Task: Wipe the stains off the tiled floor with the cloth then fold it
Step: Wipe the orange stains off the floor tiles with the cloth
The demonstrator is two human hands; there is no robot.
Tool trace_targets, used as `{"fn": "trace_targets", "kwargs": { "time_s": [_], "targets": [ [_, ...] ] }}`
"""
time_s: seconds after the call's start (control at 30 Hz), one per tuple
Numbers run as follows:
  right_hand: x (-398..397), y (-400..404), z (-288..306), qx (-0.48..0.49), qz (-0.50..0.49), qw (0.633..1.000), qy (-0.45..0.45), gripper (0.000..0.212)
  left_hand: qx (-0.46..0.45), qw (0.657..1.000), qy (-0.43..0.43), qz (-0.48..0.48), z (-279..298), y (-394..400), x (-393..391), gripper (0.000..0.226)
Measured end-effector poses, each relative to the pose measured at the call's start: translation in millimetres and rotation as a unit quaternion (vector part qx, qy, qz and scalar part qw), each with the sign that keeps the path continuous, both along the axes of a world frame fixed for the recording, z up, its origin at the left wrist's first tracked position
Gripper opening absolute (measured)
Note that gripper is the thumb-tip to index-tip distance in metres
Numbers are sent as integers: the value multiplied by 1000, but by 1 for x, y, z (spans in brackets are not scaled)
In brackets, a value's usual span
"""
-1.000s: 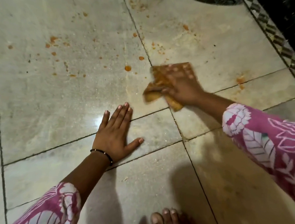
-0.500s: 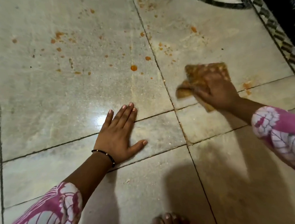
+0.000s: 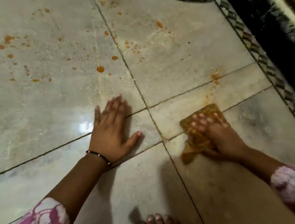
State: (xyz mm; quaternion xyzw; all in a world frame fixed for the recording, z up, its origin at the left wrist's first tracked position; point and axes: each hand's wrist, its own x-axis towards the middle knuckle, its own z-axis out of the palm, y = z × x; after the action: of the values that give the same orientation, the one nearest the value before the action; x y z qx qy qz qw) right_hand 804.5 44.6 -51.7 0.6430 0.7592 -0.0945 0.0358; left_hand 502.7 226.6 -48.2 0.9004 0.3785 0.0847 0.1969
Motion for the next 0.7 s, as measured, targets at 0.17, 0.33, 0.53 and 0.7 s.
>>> {"fn": "trace_targets", "kwargs": {
  "time_s": [0.17, 0.33, 0.53, 0.7],
  "targets": [
    [66, 75, -6, 89, -444, 892, -8, 78, 9, 996, 38, -76, -9, 3, 87, 91],
    [0, 83, -8, 63, -254, 965, -6, 73, 38, 994, 84, -61, -25, -6, 94, 88],
    [74, 30, -5, 51, -211, 976, -10, 75, 31, 994, 89, -63, -22, -6, 98, 86],
    [87, 139, -7, 85, -549, 831, 20, 72, 27, 993, 94, -59, -22, -7, 98, 86]
  ]
}}
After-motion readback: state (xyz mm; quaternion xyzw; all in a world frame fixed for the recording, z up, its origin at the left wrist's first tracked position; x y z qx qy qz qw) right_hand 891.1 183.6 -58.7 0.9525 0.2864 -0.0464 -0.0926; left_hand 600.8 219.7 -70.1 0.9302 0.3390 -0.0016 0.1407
